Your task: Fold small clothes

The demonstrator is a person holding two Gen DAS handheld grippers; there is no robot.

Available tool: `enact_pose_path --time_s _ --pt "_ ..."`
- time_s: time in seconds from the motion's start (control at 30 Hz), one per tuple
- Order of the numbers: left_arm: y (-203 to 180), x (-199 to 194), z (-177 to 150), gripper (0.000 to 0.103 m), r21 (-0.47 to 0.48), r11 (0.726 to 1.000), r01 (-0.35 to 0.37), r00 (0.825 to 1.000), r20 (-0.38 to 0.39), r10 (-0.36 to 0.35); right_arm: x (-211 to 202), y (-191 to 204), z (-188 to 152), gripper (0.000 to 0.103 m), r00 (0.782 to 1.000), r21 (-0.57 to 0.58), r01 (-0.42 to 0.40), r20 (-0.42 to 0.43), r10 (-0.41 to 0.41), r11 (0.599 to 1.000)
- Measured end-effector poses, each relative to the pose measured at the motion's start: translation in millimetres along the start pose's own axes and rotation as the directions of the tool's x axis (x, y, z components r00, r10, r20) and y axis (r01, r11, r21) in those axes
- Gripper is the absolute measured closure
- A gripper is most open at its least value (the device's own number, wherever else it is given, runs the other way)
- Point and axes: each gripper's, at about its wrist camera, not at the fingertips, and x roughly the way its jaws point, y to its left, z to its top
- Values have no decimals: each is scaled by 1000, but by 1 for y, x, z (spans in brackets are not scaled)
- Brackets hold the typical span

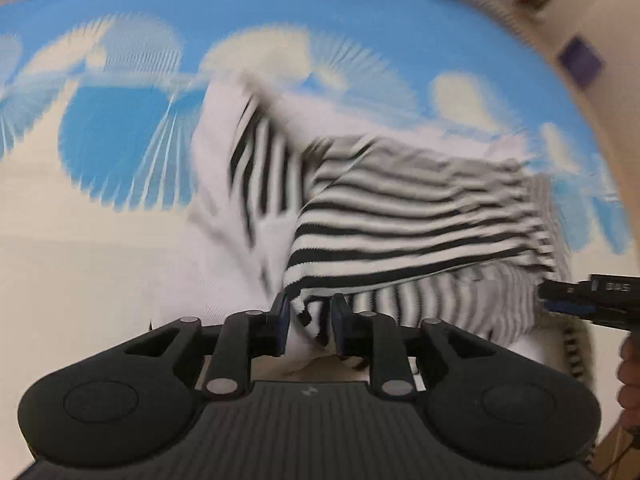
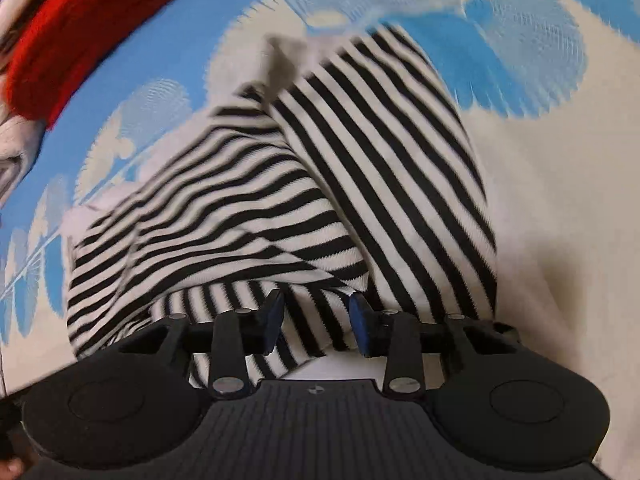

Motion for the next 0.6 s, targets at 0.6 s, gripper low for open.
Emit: enact_pose_path --time_s 0.6 --pt "37 -184 -182 76 -88 996 6 975 221 13 -209 -83 -150 63 905 -95 -45 417 80 994"
